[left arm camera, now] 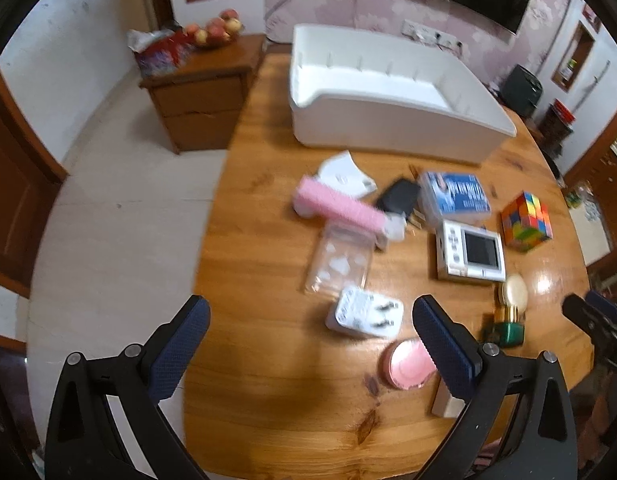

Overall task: Organize rigid objects
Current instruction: 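Grasp the green perfume bottle with the right tool while the left tool grasps the white charger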

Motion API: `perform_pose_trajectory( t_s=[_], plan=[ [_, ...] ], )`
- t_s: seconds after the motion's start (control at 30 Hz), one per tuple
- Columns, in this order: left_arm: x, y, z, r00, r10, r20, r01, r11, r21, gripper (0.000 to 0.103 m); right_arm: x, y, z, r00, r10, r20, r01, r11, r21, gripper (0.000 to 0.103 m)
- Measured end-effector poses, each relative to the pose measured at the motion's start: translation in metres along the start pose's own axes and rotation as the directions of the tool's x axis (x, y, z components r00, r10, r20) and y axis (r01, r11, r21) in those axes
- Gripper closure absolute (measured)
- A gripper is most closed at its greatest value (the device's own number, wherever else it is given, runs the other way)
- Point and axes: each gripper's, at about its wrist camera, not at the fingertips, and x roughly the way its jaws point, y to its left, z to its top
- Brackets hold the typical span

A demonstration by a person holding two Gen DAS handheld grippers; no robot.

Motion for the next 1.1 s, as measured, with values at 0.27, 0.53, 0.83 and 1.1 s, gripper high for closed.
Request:
perform_pose_trajectory(
  t_s=[0.27, 0.53, 0.83, 1.1],
  plan=[
    [0.028, -0.014, -0.024, 0.999, -0.042, -0.007, 0.042, 0.995, 0.091, 0.002, 0.029, 0.009, -0.019, 0.999, 0.009, -0.044, -0.010, 0.999, -0.037, 0.020],
    [0.052, -0.013, -0.022, 0.998, -0.062, -0.011, 0.063, 0.996, 0.070, 0.002, 0.052, 0.004, -0.028, 0.997, -0.003, -0.080, 0.004, 1.000, 0.010, 0.027],
    [0.064, -0.012, -0.016, 0.999, -0.031, 0.019, 0.030, 0.997, 0.068, 0.006, 0.066, 0.008, -0.029, 0.996, 0.005, -0.091, -0.003, 1.000, 0.024, 0.034],
    [0.068, -0.024, -0.020, 0.999, -0.018, 0.034, 0.013, 0.991, 0.133, 0.027, 0.075, 0.014, -0.031, 0.992, -0.016, -0.126, 0.018, 1.000, 0.014, 0.038]
  ],
)
